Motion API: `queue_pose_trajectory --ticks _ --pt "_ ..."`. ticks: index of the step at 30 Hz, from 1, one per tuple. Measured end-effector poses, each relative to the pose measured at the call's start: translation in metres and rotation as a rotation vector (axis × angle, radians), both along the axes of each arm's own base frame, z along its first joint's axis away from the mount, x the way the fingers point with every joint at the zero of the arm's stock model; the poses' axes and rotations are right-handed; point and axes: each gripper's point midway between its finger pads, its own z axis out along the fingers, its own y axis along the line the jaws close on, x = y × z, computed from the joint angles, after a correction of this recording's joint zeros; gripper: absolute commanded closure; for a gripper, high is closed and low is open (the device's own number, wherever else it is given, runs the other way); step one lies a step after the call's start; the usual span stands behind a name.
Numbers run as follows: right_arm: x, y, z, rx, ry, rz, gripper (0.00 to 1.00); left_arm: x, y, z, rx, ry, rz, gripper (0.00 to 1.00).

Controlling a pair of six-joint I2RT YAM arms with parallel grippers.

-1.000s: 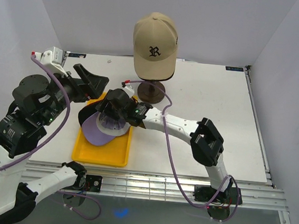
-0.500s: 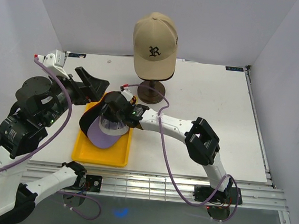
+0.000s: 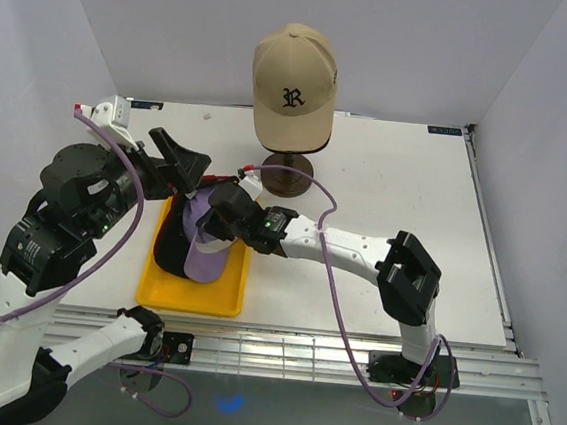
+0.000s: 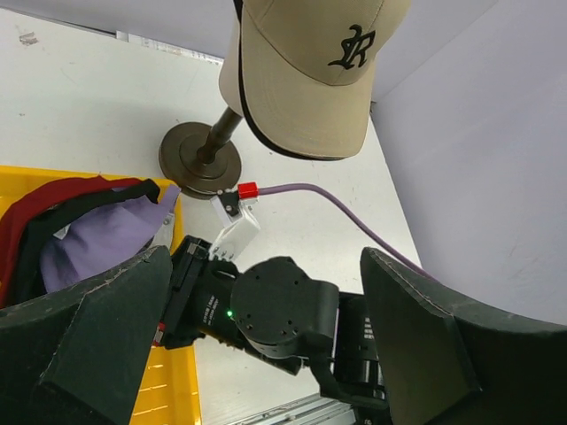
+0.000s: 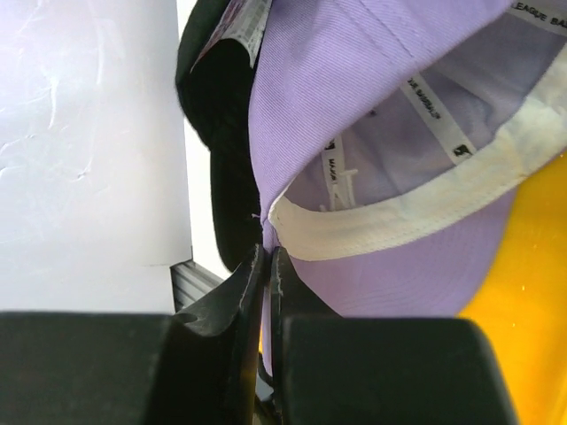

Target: Stack the hats

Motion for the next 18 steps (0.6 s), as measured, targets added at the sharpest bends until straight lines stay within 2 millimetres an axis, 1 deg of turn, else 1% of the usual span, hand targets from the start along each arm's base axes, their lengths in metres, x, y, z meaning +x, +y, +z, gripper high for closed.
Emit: queue_pose_trajectory --ticks 3,7,9,12,13,18 --pt "-0.008 -0.004 0.01 0.012 -0.013 0.011 0.92 0.002 -0.002 0.0 -0.006 0.002 0.0 0.02" --pt "-0.021 -0.018 0.023 0.037 -0.025 0.027 0.92 0.008 -0.007 0.007 -0.016 0.003 -0.004 0.02" --pt "-0.026 -0.024 0.036 0.062 -0.035 0.035 0.92 0.012 -0.009 0.015 -0.027 -0.012 -0.006 0.02" --pt "-0.031 -0.031 0.063 0.122 -0.062 0.045 0.92 0.016 -0.013 0.024 -0.042 -0.025 -0.011 0.02" --pt "-0.033 -0.036 0.073 0.146 -0.073 0.047 0.92 0.016 -0.014 0.026 -0.049 -0.029 -0.014 0.02" --pt "-0.045 -0.064 0.107 0.232 -0.105 0.058 0.92 0.015 -0.018 0.033 -0.089 -0.037 -0.03 0.02"
